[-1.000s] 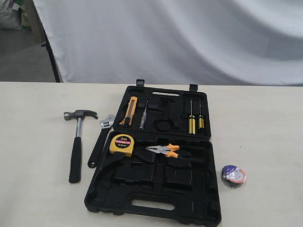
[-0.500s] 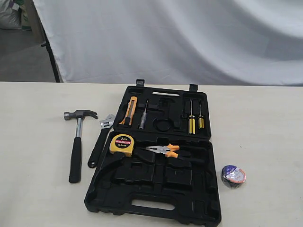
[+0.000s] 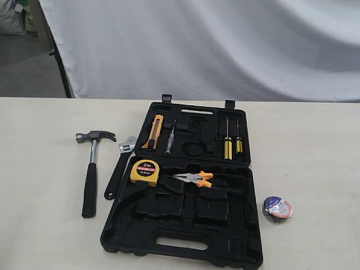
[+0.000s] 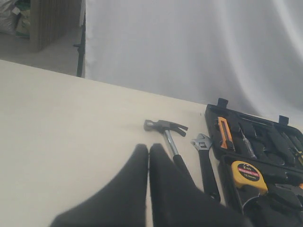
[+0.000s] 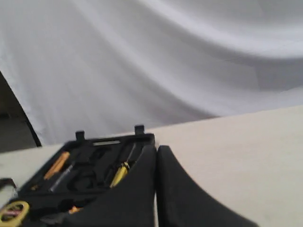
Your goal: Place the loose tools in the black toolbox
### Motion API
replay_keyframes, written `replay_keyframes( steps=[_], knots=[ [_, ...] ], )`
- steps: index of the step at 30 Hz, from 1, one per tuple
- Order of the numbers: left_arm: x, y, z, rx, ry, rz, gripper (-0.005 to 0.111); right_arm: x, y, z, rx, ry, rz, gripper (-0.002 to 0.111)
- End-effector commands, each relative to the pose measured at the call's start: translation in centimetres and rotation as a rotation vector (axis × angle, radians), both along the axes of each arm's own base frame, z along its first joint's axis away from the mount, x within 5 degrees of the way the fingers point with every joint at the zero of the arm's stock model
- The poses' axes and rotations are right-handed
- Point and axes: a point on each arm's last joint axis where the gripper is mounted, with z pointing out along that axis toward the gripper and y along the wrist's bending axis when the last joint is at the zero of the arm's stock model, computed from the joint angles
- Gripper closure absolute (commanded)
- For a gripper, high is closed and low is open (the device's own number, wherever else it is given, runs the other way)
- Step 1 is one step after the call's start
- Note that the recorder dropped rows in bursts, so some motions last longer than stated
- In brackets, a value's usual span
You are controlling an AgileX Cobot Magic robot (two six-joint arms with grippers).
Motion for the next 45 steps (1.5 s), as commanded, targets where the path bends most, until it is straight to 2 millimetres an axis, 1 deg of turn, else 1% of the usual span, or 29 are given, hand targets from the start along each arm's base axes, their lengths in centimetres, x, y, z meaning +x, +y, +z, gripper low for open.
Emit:
replay_keyframes(
  steps=[1,2,3,5,7,9,11,13,20,22,24,26,28,34,40,42,43,45],
  knots=[
    [-0.1,0.1,0.2,0.002,-0.013,0.026,0.106,-0.2,-0.1,1.7,0.197,-0.168,0.005,0.109],
    [-0.1,0.1,0.2,0.002,-0.013,0.026,0.106,-0.3,-0.2,2.0,0.203,-0.202,0.005,0.109],
    [-0.1,0.1,0.2,0.002,-0.013,0.026,0.106,-0.5,-0.3,3.0,0.223,-0.31,0.004,0.109],
    [-0.1,0.1,0.2,0.002,-0.013,0.026,0.106,-1.1,-0.5,4.3,0.271,-0.468,0.008,0.109],
    [-0.1,0.1,0.2,0.002,-0.013,0.026,0.106,-1.3,-0.5,4.7,0.333,-0.503,0.031,0.109],
    [-0.1,0.1,0.2,0.002,-0.013,0.026,0.106,-1.0,-0.3,4.1,0.25,-0.423,0.029,0.109],
    [-0.1,0.1,0.2,0.002,-0.013,0.026,0.106,-0.6,-0.2,4.3,0.22,-0.379,0.025,0.109],
    [-0.1,0.1,0.2,0.002,-0.013,0.026,0.106,0.2,0.1,4.5,0.168,-0.326,0.026,0.109],
    [-0.1,0.1,0.2,0.002,-0.013,0.026,0.106,4.0,1.5,4.1,0.105,-0.053,0.085,0.109],
    [-0.1,0.1,0.2,0.002,-0.013,0.026,0.106,5.4,2.2,3.9,0.071,0.022,0.123,0.109],
    [-0.1,0.1,0.2,0.002,-0.013,0.026,0.106,6.5,2.9,3.7,0.042,0.057,0.174,0.109],
    [-0.1,0.1,0.2,0.002,-0.013,0.026,0.106,7.9,3.6,3.1,0.007,0.119,0.226,0.109],
    [-0.1,0.1,0.2,0.002,-0.013,0.026,0.106,9.4,4.0,2.2,-0.002,0.207,0.239,0.108],
    [-0.1,0.1,0.2,0.002,-0.013,0.026,0.106,13.6,4.3,-1.1,-0.034,0.489,0.178,0.108],
    [-0.1,0.1,0.2,0.002,-0.013,0.026,0.106,16.5,5.0,-4.9,-0.101,0.684,0.193,0.108],
    [-0.1,0.1,0.2,0.002,-0.013,0.026,0.106,17.3,5.3,-5.9,-0.108,0.725,0.201,0.108],
    [-0.1,0.1,0.2,0.002,-0.013,0.026,0.106,17.6,5.6,-6.4,-0.114,0.746,0.21,0.107],
    [-0.1,0.1,0.2,0.002,-0.013,0.026,0.106,18.1,6.3,-7.2,-0.128,0.775,0.23,0.098]
  ],
)
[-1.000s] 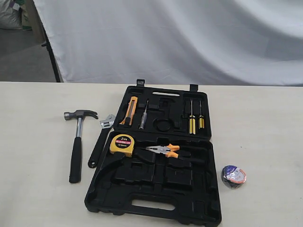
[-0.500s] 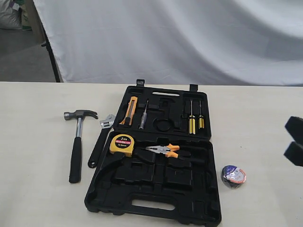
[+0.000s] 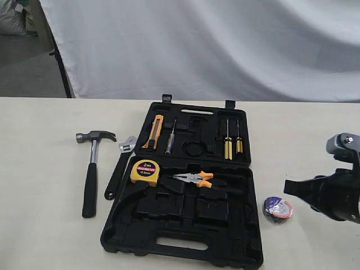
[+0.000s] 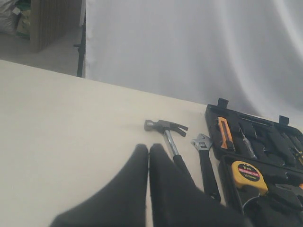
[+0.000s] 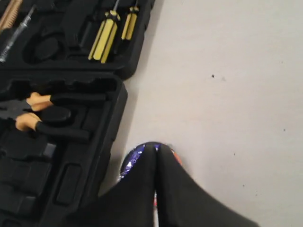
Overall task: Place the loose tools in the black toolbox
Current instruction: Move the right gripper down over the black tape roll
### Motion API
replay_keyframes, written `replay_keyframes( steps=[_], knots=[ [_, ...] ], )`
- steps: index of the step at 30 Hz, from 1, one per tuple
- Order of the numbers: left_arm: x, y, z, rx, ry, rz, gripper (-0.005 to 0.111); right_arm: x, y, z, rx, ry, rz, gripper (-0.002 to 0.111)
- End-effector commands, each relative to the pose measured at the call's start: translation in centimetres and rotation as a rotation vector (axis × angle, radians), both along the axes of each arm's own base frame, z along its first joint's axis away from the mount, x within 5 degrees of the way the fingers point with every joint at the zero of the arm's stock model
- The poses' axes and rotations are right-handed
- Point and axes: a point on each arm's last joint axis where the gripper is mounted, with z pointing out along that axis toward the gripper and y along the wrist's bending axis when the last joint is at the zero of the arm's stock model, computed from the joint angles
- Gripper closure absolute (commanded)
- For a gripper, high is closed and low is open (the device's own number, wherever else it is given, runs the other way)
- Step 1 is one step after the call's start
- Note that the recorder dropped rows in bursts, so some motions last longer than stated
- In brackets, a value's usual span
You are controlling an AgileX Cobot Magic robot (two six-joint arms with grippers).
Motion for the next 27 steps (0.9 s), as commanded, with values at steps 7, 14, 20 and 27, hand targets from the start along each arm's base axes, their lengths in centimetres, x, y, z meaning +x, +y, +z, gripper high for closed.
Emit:
replay_keyframes(
  steps=[7,14,20,27],
  knots=[
    [-0.1,0.1,0.2,0.002,-0.013,0.026,0.106,1.9,2.8,-2.1,-0.068,0.053,0.144,0.051],
    [-0.1,0.1,0.2,0.002,-0.013,0.026,0.106,2.3,2.5,-2.0,-0.217,0.034,0.238,0.043],
    [-0.1,0.1,0.2,0.002,-0.013,0.026,0.106,2.5,2.5,-2.3,-0.236,0.055,0.234,0.043],
    [-0.1,0.1,0.2,0.002,-0.013,0.026,0.106,3.4,2.8,-4.1,-0.246,0.107,0.247,0.043]
  ],
)
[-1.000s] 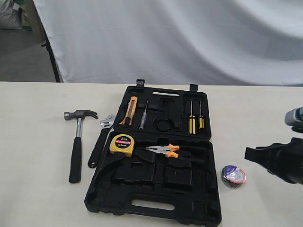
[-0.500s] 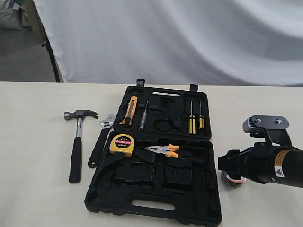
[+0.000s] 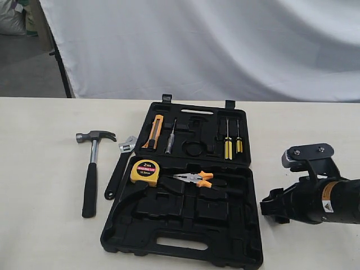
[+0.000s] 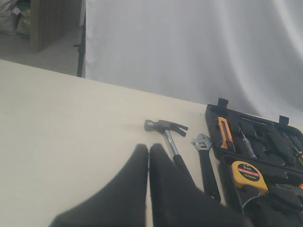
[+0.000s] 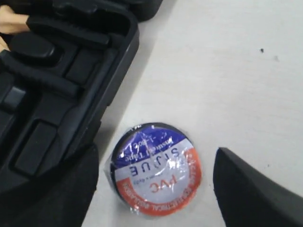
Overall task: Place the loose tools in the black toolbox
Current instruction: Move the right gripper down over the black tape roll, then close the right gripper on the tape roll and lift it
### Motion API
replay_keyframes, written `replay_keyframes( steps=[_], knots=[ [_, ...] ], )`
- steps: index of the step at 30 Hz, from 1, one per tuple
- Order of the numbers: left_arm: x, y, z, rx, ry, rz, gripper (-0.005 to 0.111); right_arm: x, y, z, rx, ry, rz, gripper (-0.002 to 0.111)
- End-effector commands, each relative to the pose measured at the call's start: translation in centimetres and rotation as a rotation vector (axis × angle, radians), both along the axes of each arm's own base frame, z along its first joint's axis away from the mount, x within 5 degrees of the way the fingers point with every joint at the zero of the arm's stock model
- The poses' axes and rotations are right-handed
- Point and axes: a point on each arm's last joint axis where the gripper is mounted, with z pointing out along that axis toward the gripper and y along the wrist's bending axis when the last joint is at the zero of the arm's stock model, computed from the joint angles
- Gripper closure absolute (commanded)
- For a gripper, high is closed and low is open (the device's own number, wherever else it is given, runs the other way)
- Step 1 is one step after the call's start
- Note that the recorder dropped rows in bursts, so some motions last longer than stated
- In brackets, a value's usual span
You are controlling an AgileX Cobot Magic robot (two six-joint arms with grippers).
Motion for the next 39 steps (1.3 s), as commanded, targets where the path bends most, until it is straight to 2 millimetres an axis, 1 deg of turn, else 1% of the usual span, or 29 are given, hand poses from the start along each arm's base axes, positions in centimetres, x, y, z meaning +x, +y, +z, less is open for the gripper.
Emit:
replay_keyframes(
  steps=[1,3,7,9,10,13,15,16,17,28,30,32,36,39],
  knots=[
    [-0.1,0.1,0.2,0.002,-0.013,0.026,0.106,1.0,0.2,-0.8,-0.039,0.024,0.014,0.043],
    [-0.1,0.1,0.2,0.002,-0.013,0.026,0.106,1.3,0.1,-1.2,-0.068,0.049,0.003,0.043],
    [-0.1,0.1,0.2,0.002,-0.013,0.026,0.106,1.3,0.1,-1.5,-0.064,0.055,0.004,0.043],
    [-0.1,0.1,0.2,0.002,-0.013,0.026,0.106,1.3,0.1,-1.5,-0.064,0.055,0.004,0.048],
    [-0.1,0.1,0.2,0.002,-0.013,0.026,0.106,1.3,0.1,-1.5,-0.064,0.055,0.004,0.053],
    [-0.1,0.1,0.2,0.002,-0.013,0.026,0.106,1.3,0.1,-1.5,-0.067,0.057,0.003,0.076],
    [-0.1,0.1,0.2,0.002,-0.013,0.026,0.106,1.3,0.1,-1.5,-0.055,0.062,-0.017,0.092],
    [-0.1,0.1,0.2,0.002,-0.013,0.026,0.106,1.3,0.1,-1.5,-0.05,0.065,-0.025,0.099],
    [-0.1,0.1,0.2,0.002,-0.013,0.026,0.106,1.3,0.1,-1.5,-0.045,0.068,-0.034,0.108],
    [-0.1,0.1,0.2,0.002,-0.013,0.026,0.106,1.3,0.1,-1.5,-0.032,0.072,-0.051,0.109],
    [-0.1,0.1,0.2,0.002,-0.013,0.026,0.106,1.3,0.1,-1.5,-0.011,0.083,-0.083,0.109],
    [-0.1,0.1,0.2,0.002,-0.013,0.026,0.106,1.3,0.1,-1.2,0.017,0.091,-0.128,0.109],
    [-0.1,0.1,0.2,0.002,-0.013,0.026,0.106,1.4,0.1,-0.3,0.025,0.063,-0.132,0.109],
    [-0.1,0.1,0.2,0.002,-0.013,0.026,0.106,1.3,0.0,0.0,0.021,0.06,-0.135,0.109]
  ],
)
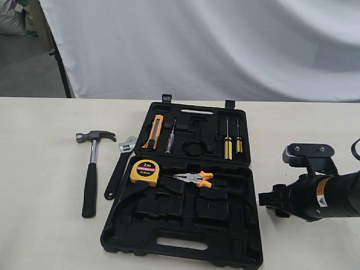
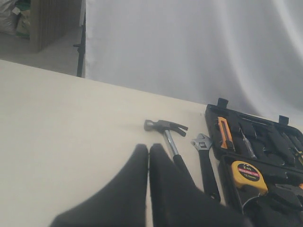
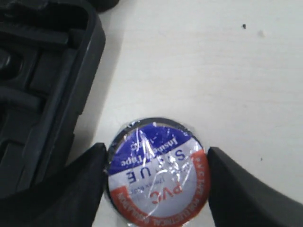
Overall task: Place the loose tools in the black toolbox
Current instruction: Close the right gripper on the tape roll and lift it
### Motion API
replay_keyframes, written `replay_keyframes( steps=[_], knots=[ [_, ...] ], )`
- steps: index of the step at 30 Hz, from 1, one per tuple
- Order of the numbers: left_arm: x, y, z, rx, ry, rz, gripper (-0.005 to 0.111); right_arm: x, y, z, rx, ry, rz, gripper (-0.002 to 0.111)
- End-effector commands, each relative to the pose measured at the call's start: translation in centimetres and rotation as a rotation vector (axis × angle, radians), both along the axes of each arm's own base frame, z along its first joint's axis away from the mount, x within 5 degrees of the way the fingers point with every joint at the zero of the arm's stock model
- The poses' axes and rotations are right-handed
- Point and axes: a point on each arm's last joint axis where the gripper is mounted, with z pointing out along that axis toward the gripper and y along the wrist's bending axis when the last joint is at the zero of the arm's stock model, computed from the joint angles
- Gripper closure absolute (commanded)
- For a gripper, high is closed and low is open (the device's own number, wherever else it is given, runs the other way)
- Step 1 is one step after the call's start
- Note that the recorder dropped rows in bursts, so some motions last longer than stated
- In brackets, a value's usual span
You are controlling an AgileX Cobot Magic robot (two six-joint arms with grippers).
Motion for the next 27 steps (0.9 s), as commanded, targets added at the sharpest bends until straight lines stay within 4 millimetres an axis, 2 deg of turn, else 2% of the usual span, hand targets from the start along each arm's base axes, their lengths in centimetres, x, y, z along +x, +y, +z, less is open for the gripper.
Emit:
replay_keyframes(
  steps=[1,4,8,10,12,14,20,27],
  knots=[
    [-0.1,0.1,0.2,0.002,-0.013,0.026,0.106,0.1,-0.1,0.7,0.001,-0.017,-0.01,0.109],
    [-0.1,0.1,0.2,0.002,-0.013,0.026,0.106,0.2,0.1,1.3,0.052,-0.037,-0.039,0.109],
    [-0.1,0.1,0.2,0.002,-0.013,0.026,0.106,-0.1,1.0,4.9,0.159,-0.15,-0.053,0.109],
    [-0.1,0.1,0.2,0.002,-0.013,0.026,0.106,-0.3,1.5,7.9,0.266,-0.286,-0.007,0.109],
    [-0.1,0.1,0.2,0.002,-0.013,0.026,0.106,-0.4,2.3,9.7,0.368,-0.391,0.066,0.109],
    [-0.1,0.1,0.2,0.002,-0.013,0.026,0.106,-0.9,3.5,10.6,0.432,-0.479,0.245,0.109],
    [-0.1,0.1,0.2,0.002,-0.013,0.026,0.106,-0.9,7.2,11.0,0.4,-0.449,0.356,0.109],
    [-0.1,0.1,0.2,0.002,-0.013,0.026,0.106,-0.6,12.6,11.6,0.419,-0.462,0.508,0.109]
  ],
)
